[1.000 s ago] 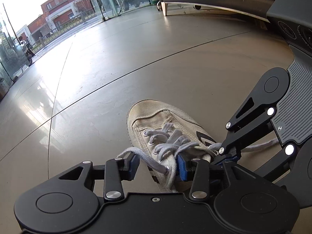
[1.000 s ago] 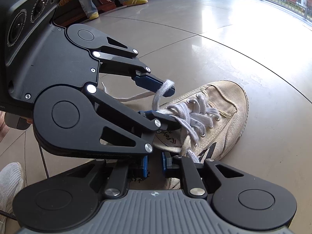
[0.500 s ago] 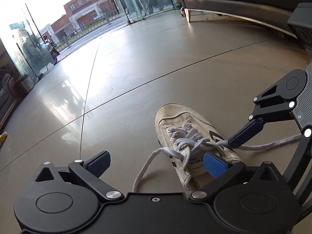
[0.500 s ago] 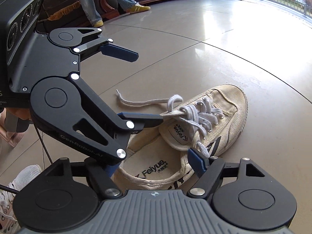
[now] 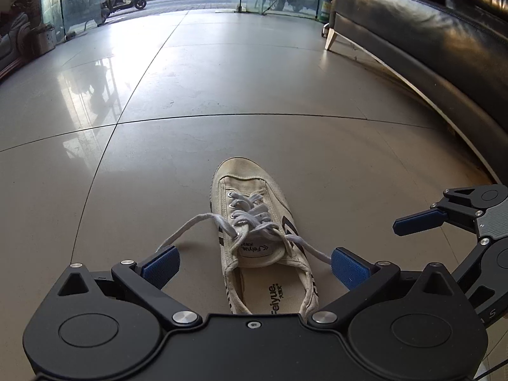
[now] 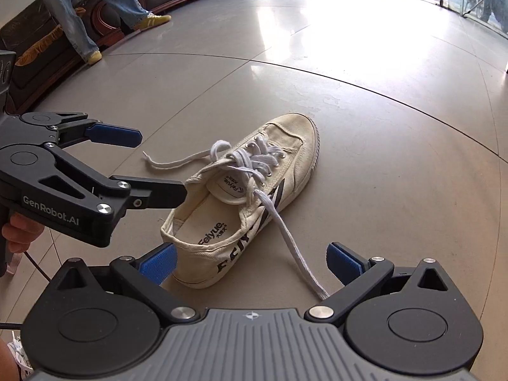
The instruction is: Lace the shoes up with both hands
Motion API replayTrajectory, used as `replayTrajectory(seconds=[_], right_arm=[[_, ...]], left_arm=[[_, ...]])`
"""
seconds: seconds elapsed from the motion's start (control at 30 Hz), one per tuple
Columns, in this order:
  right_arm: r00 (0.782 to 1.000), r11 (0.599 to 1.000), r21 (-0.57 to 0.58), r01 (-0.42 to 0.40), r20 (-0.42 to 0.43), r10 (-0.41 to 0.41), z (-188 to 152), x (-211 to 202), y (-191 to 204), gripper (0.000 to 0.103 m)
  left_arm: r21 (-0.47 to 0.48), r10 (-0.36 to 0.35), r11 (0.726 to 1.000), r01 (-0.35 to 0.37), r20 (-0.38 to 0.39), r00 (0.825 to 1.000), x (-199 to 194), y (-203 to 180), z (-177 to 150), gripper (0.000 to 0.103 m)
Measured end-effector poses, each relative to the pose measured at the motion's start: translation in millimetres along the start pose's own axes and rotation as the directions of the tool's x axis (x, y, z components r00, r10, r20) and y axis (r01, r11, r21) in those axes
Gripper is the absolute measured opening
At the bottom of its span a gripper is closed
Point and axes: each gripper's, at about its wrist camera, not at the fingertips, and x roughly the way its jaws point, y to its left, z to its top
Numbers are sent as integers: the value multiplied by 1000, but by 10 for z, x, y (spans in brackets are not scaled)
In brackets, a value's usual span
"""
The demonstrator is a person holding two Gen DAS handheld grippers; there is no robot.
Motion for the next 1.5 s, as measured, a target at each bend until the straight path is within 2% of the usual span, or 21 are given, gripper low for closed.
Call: replayTrajectory(seconds=[0.17, 0.23, 0.4, 0.67, 0.8, 1.0, 1.5], right_arm=[[991, 990, 135, 46, -130, -28, 155, -198, -111, 103], [981, 978, 179, 109, -177, -77, 181, -146, -130, 103], [982, 942, 300, 153, -151, -112, 20, -137, -199, 103], [970, 946, 230, 227, -135, -200, -113, -102, -172, 103], [970, 948, 232, 218, -154, -185, -164, -73, -171, 103], [971, 955, 217, 201, -170, -166, -180, -29, -132, 103], [973, 963, 195, 185, -171, -153, -164, -16, -108, 103]], left_arm=[[-74, 20, 997, -27, -102, 995, -16, 101, -72, 103], [-82, 28, 996, -41, -147, 989, 0, 140, -87, 103], [-90, 51, 993, -79, -280, 959, 96, 215, -127, 103], [-50, 69, 995, -92, -343, 937, 74, 282, -193, 102], [13, 114, 993, -117, -358, 927, 111, 194, -151, 102], [15, 121, 992, -127, -426, 897, 226, 205, -173, 102], [45, 136, 991, -129, -457, 879, 331, 157, -235, 102]])
